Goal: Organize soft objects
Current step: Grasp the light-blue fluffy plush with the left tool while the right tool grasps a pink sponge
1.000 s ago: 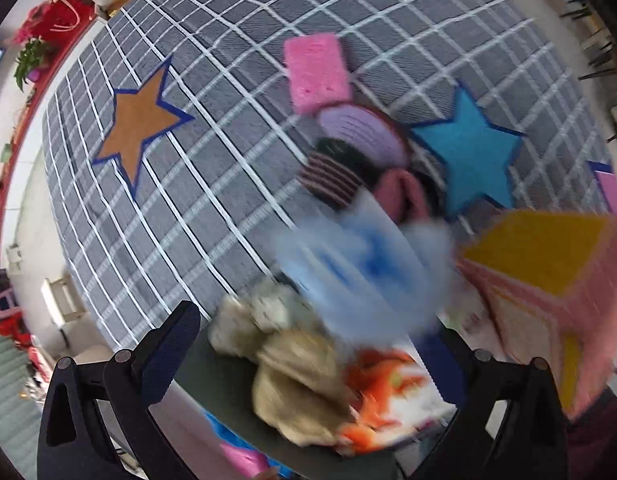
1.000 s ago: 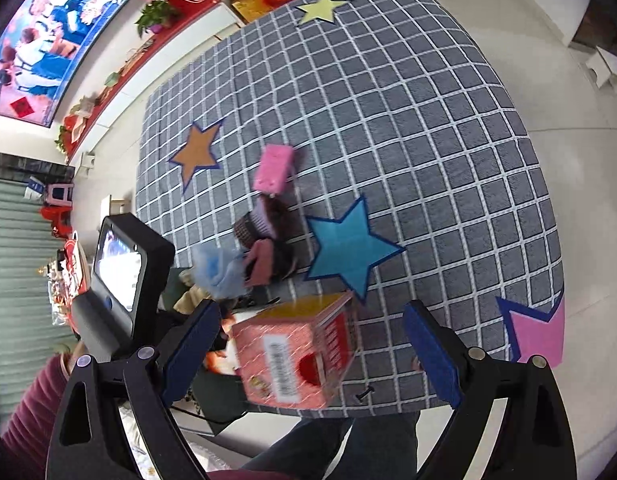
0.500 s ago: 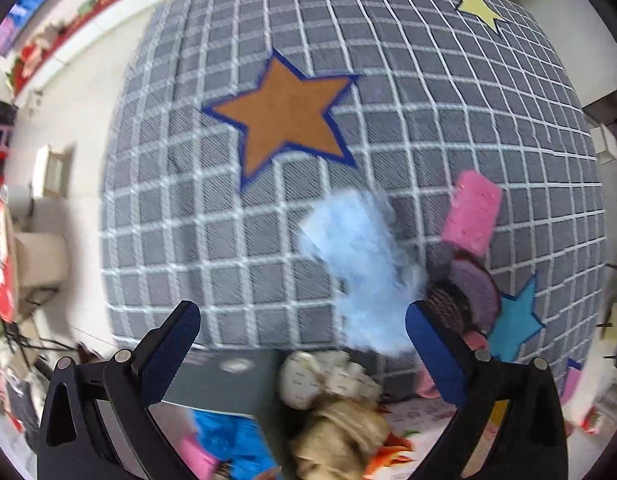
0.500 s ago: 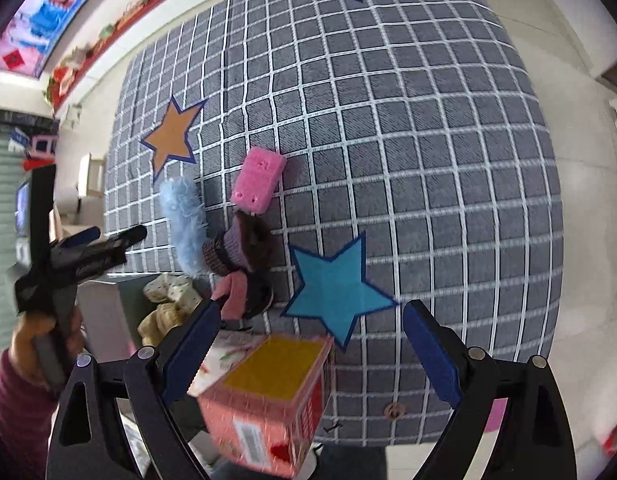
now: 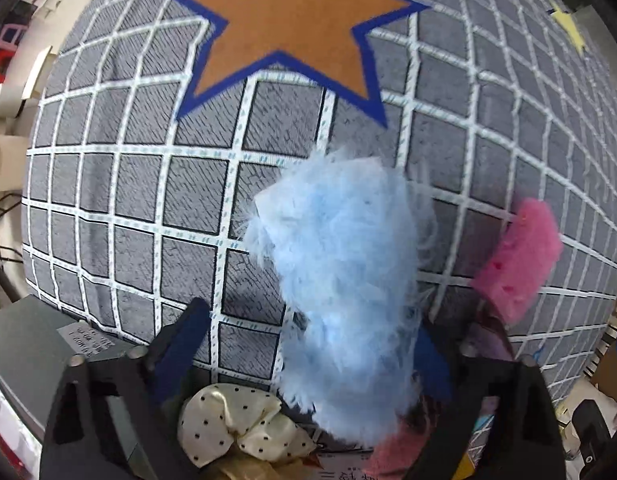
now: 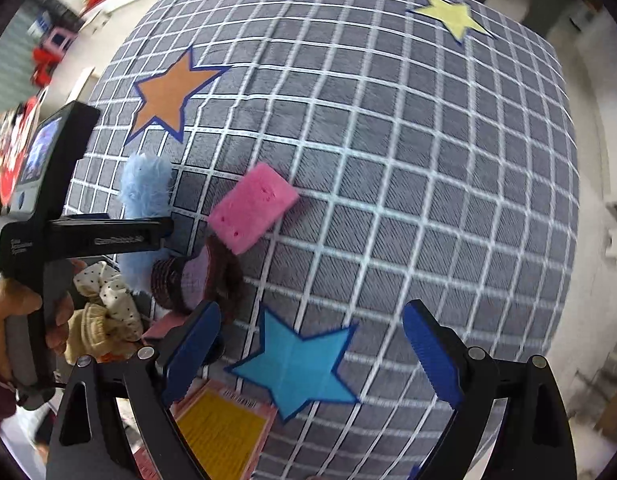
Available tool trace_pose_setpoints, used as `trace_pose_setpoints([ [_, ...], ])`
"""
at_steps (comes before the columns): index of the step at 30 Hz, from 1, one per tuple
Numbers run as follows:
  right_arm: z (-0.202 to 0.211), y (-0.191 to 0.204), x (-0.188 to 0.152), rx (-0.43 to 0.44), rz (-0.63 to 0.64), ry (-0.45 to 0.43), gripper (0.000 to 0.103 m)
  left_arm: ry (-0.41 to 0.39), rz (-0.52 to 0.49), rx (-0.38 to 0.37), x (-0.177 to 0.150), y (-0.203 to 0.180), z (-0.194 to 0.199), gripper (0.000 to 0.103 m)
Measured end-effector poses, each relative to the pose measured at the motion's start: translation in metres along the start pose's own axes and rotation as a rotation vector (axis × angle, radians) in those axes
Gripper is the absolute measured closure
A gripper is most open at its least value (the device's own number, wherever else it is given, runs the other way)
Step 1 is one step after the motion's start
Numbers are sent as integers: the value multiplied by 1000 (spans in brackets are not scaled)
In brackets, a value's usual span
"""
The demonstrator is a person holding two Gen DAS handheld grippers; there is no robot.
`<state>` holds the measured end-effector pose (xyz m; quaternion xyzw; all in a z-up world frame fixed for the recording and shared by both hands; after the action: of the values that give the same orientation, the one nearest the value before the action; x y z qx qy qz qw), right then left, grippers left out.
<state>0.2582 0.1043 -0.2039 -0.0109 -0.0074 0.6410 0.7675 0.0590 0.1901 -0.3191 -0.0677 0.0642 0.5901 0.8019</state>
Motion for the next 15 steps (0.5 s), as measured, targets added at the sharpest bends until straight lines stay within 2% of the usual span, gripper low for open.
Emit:
trace_pose_setpoints([
  [2,-6,9,10,-8,77,-20,10,4,13,-22,0,-1,-4,18],
  [4,-13,18,18,-24,139,-29,10,-4,5,-42,1,-3,-2,31],
  [5,-17,23,22,-27,167,-32,10,-24,-8,-38,2,-4,3,53],
  [6,-22,27,26,-29,191,-32,10,-35,-16,-39,3,-3,7,80],
  [10,-42,43,41,-27,249,-23,10,-92,33,-71,4,11,31,79],
  [15,-70,67,57,-21,321,-6,10,-183,19,-69,-1,16,65,79],
])
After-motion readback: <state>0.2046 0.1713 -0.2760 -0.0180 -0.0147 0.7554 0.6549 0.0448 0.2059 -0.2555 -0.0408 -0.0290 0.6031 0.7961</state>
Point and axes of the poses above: each gripper's, at about its wrist camera, not at the fingertips, and z roughly against the way its jaws point, y to its left, x to its top, the point moved 9 cm from there along -z, roughly the way its jaws point, and after that the axes turned 5 degrees about -x, right-handed, at the moved point
